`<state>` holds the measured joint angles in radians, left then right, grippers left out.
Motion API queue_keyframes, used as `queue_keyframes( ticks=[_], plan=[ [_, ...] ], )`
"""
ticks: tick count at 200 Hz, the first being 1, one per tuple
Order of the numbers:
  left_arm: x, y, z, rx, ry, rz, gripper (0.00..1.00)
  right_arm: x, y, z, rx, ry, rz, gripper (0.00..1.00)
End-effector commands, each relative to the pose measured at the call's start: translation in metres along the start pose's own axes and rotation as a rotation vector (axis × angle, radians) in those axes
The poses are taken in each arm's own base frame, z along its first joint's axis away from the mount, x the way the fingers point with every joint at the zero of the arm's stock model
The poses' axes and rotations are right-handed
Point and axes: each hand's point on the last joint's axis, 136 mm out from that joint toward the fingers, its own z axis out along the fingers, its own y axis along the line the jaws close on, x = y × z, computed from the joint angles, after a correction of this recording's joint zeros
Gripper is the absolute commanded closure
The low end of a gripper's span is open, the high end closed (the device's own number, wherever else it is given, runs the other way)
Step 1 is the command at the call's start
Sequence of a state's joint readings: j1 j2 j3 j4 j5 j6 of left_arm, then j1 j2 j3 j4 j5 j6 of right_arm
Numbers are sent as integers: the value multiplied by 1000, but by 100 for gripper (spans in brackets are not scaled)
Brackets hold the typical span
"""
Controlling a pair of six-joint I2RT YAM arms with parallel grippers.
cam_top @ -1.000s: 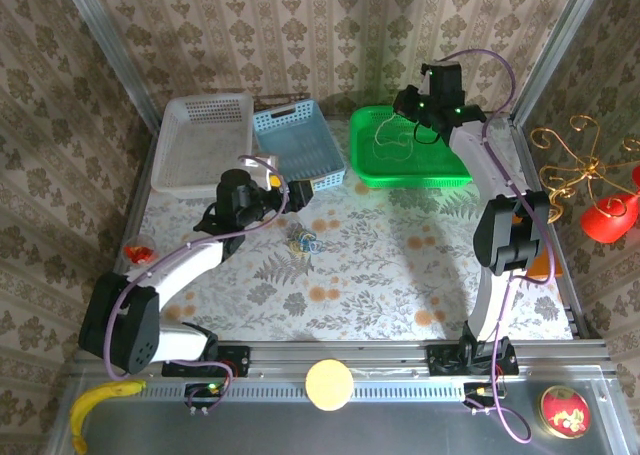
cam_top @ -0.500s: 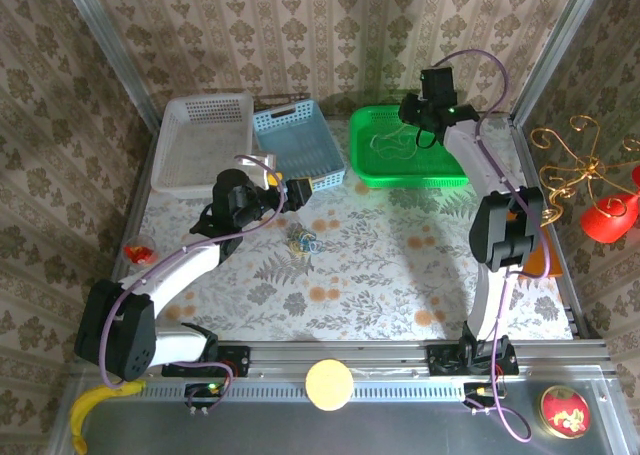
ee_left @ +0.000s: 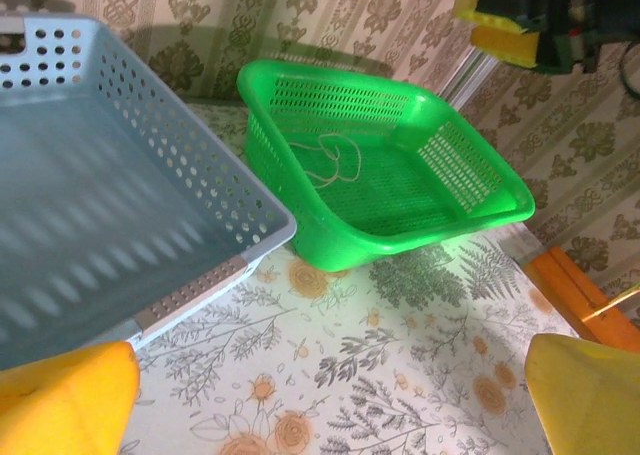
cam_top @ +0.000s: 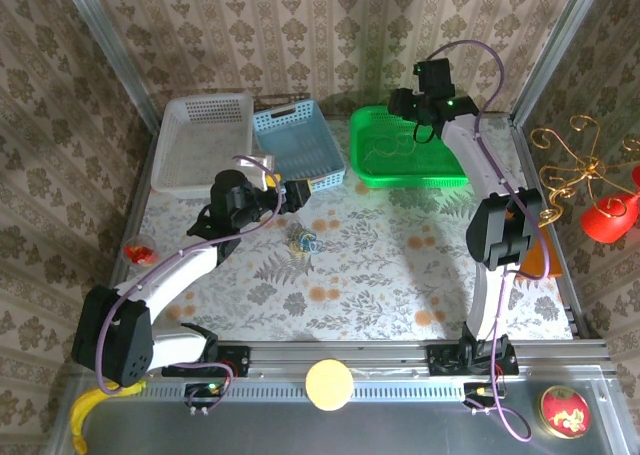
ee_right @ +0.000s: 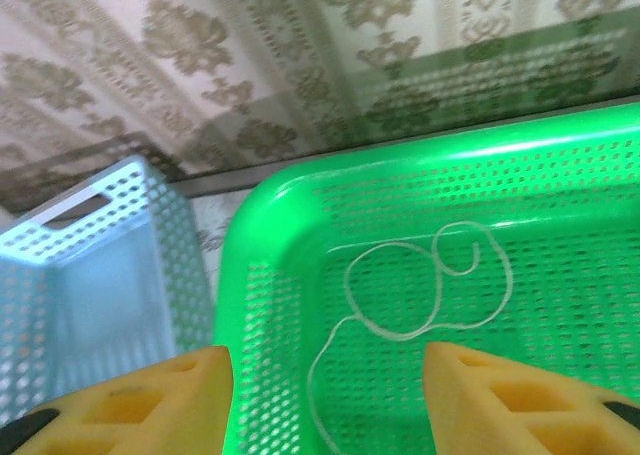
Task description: Untangle the cables
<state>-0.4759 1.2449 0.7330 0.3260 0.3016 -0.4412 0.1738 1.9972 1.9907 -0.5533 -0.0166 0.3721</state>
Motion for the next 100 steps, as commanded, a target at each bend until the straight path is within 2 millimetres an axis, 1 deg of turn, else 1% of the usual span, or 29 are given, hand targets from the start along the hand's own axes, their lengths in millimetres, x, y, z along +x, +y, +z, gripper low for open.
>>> queue_keyframes(
  ticks=[1, 10, 13, 22, 43, 61, 72, 76, 78, 82, 100],
  plan=[
    [-4, 3, -5, -31, 6, 4, 0, 2, 43, -42, -128, -10, -23, 46],
    [2, 7, -5, -49, 25, -8, 0, 13, 52, -50, -156, 7, -20, 45],
    [4, 9, -5, -55, 35, -13, 0, 11, 58, -53, -177, -11, -19, 45],
    [11, 14, -5, -81, 58, -29, 0, 21, 69, -62, -213, -10, -18, 45],
    [31, 33, -7, -161, 111, -72, 0, 53, 93, -79, -286, 12, -17, 45],
    [50, 51, -9, -238, 154, -116, 0, 96, 111, -87, -337, 63, -19, 44],
    [60, 57, -10, -263, 174, -139, 0, 122, 122, -91, -365, 94, -22, 44],
    [63, 59, -11, -270, 179, -149, 0, 136, 125, -89, -368, 115, -26, 44],
    [61, 67, -13, -290, 171, -161, 0, 142, 127, -90, -373, 121, -28, 44],
    [63, 74, -15, -308, 172, -175, 0, 152, 131, -90, -381, 134, -32, 44],
    [69, 86, -20, -340, 174, -223, 0, 199, 146, -85, -400, 203, -41, 43]
  ],
)
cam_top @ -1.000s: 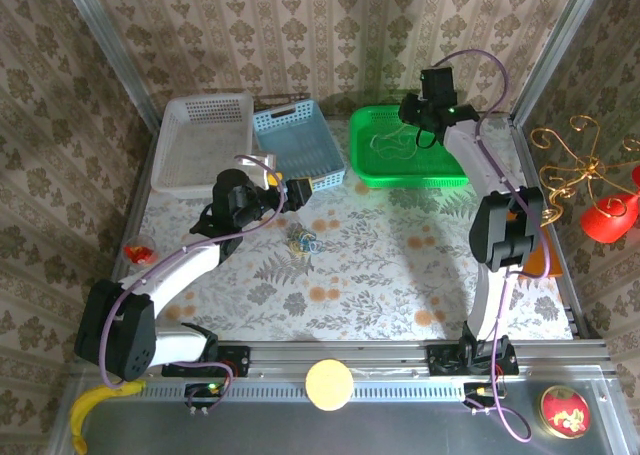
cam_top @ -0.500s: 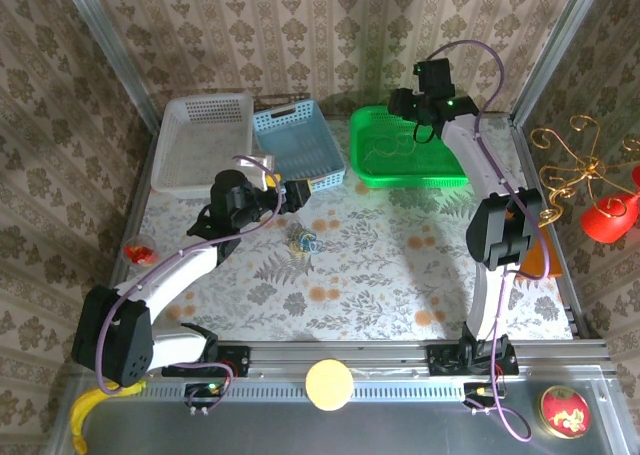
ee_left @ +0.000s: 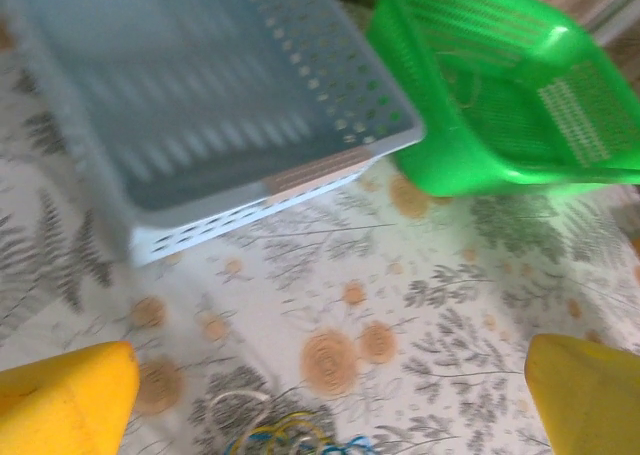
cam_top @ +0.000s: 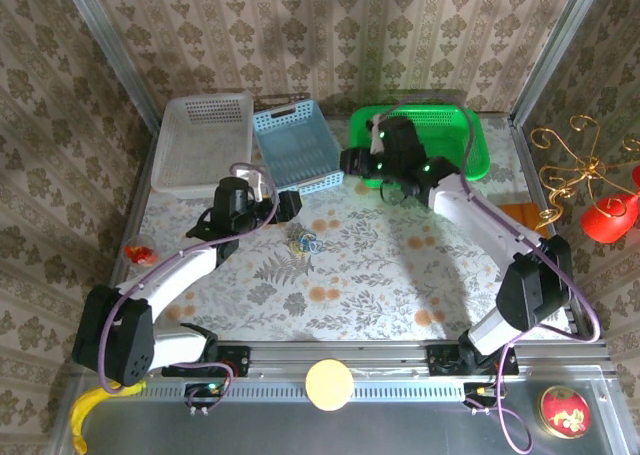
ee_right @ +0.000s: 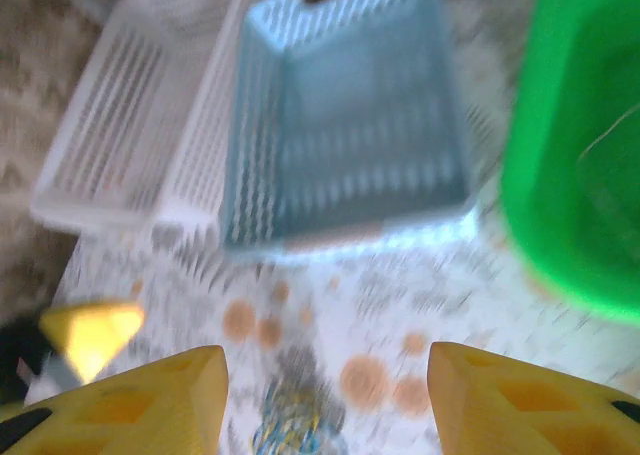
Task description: Untangle the cables
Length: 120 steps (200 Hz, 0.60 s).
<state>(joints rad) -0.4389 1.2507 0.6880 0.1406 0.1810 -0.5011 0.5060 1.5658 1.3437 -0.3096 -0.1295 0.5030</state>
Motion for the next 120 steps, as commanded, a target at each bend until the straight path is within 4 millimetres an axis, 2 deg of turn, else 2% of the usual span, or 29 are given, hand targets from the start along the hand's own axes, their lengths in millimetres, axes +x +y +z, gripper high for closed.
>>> queue_keyframes(
  ticks=[1, 26, 56, 78, 120],
  plan=[
    [15, 33, 0, -103, 36, -99, 0, 43, 21, 20, -56, 51, 32, 43],
    [12, 48, -7, -136, 12, -164, 0, 90, 33, 52, -58, 140, 37, 42],
    [2, 58, -14, -141, -32, -207, 0, 126, 44, 83, -39, 222, 34, 43],
    [-3, 61, -17, -140, -42, -211, 0, 141, 48, 98, -33, 256, 39, 44],
    [-4, 65, -22, -137, -50, -210, 0, 150, 50, 113, -30, 284, 42, 48]
  ],
)
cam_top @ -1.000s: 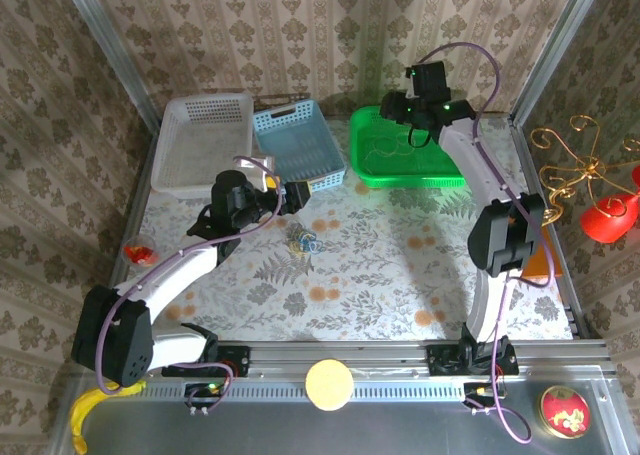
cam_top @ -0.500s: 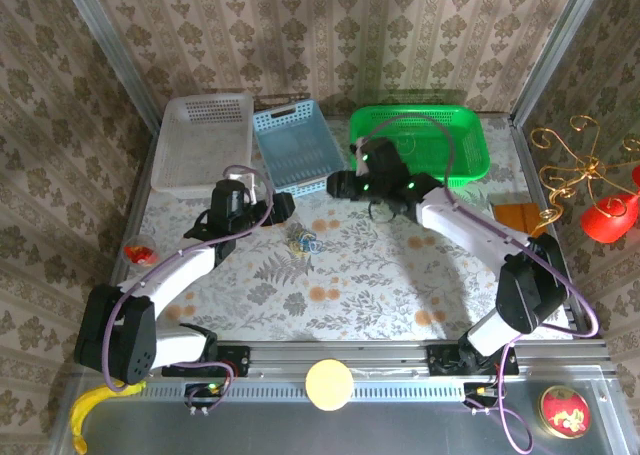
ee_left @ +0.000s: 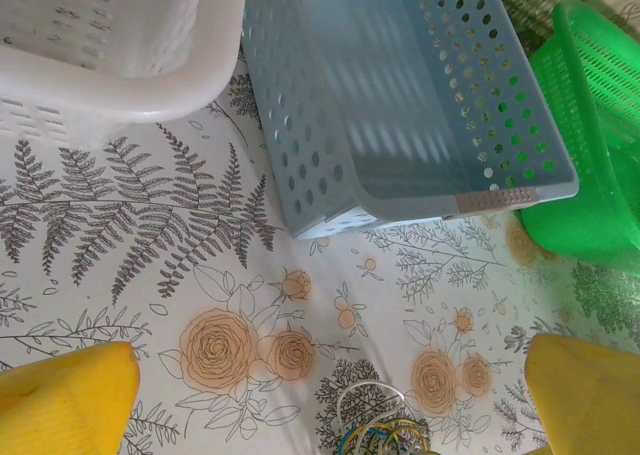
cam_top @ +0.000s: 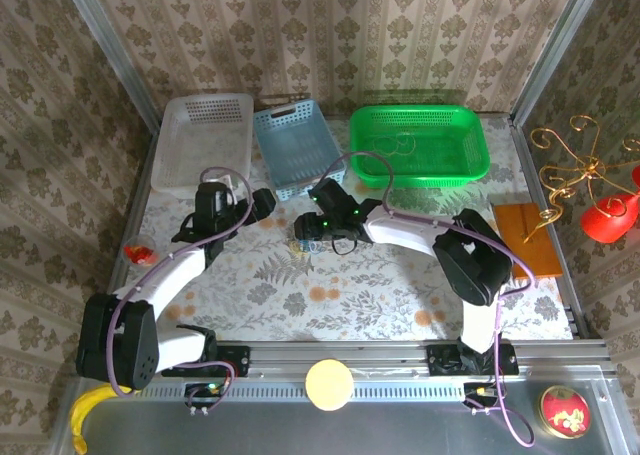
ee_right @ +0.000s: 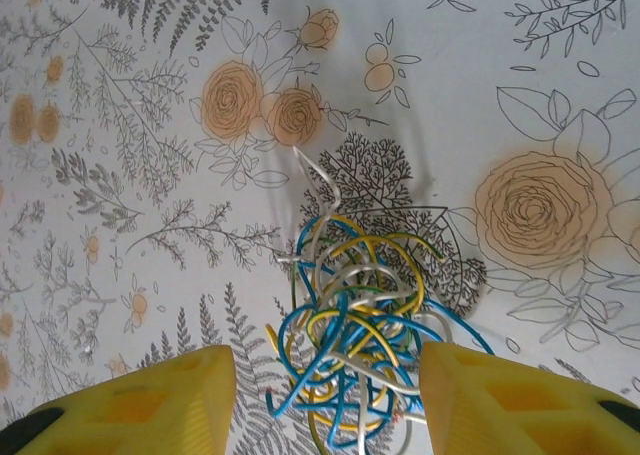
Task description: Untangle the cables
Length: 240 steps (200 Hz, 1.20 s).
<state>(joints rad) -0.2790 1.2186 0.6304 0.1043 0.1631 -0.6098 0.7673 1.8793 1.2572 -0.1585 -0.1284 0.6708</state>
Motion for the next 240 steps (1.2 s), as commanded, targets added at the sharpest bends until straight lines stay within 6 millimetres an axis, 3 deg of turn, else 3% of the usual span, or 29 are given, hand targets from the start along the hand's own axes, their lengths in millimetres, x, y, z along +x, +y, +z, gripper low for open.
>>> queue_keyframes(
  ticks=[1, 28, 59, 126, 156, 184, 214, 240],
  plan=[
    [-2, -1, -7, 23, -12, -12, 0, -17, 12, 3, -21, -44, 15, 49],
    [-3, -3, -8, 37, -15, -9, 0, -17, 10, 13, -8, -23, 17, 52],
    [-4, -5, -8, 51, -17, -10, 0, -15, 5, 22, 11, -8, 22, 67],
    [-8, -12, -7, 82, -14, -12, 0, -8, -2, 20, 26, 2, 24, 67],
    [-7, -12, -7, 84, -15, -15, 0, -4, -4, 19, 27, 7, 25, 72],
    [-6, -13, -9, 90, -15, -16, 0, -1, -6, 19, 27, 13, 22, 82],
    [-8, -16, -10, 101, -20, -15, 0, -3, -6, 11, 13, 7, 22, 100],
    [-8, -20, -12, 122, -17, -12, 0, -13, -7, -13, -18, -40, 35, 100]
  ],
)
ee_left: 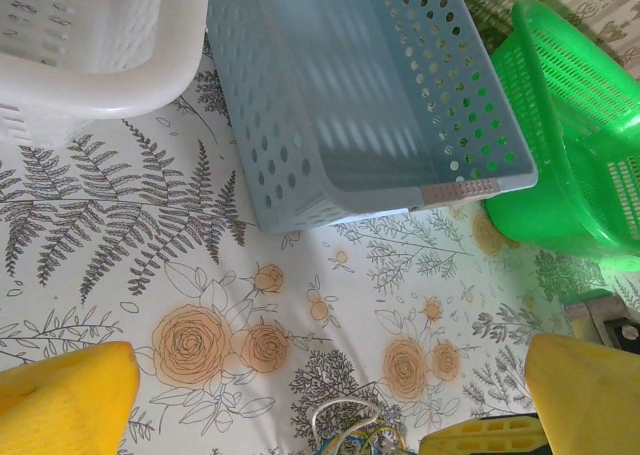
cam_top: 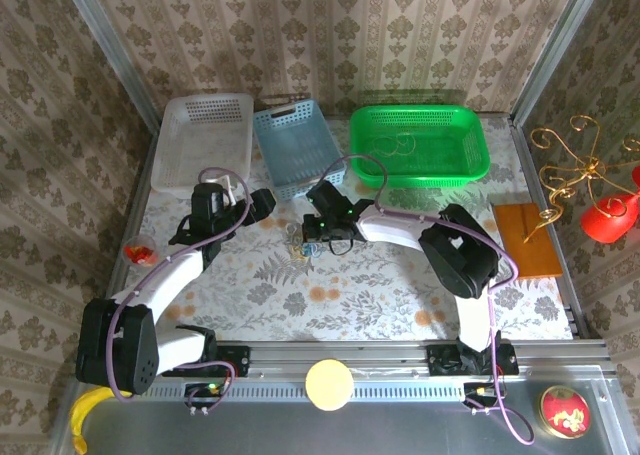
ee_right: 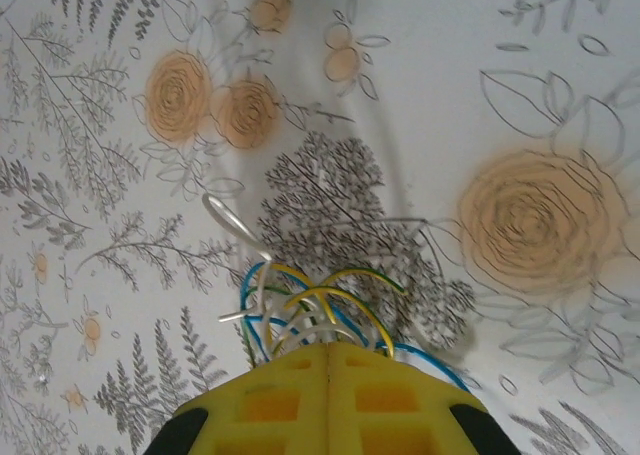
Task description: Untangle the cables
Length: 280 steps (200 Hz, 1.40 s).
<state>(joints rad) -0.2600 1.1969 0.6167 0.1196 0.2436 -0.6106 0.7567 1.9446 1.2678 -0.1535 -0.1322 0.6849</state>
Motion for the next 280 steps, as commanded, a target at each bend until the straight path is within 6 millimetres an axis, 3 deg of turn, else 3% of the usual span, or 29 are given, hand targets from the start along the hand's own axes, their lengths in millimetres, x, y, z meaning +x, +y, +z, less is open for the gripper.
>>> queue_keyframes(
  ticks=[1, 46, 79, 132, 173, 242, 280],
  plan=[
    [-9, -13, -6, 56, -30, -4, 0, -20, 8, -35, -52, -78, 7, 100],
    [3, -29, -2, 139, 12, 18, 0, -39, 9, -100, -137, -218, 5, 100],
    [19, -56, 6, 246, 44, 105, 0, -45, -5, -124, -163, -278, 28, 100],
    [59, -97, 20, 382, 105, 319, 0, -44, -18, -130, -203, -276, 45, 100],
    [82, -104, 30, 402, 148, 397, 0, -40, -21, -127, -215, -258, 47, 100],
    [94, -115, 43, 440, 155, 411, 0, -35, -22, -125, -234, -253, 73, 100],
    [98, -121, 39, 479, 155, 398, 0, -34, -24, -123, -231, -251, 97, 100]
  ],
)
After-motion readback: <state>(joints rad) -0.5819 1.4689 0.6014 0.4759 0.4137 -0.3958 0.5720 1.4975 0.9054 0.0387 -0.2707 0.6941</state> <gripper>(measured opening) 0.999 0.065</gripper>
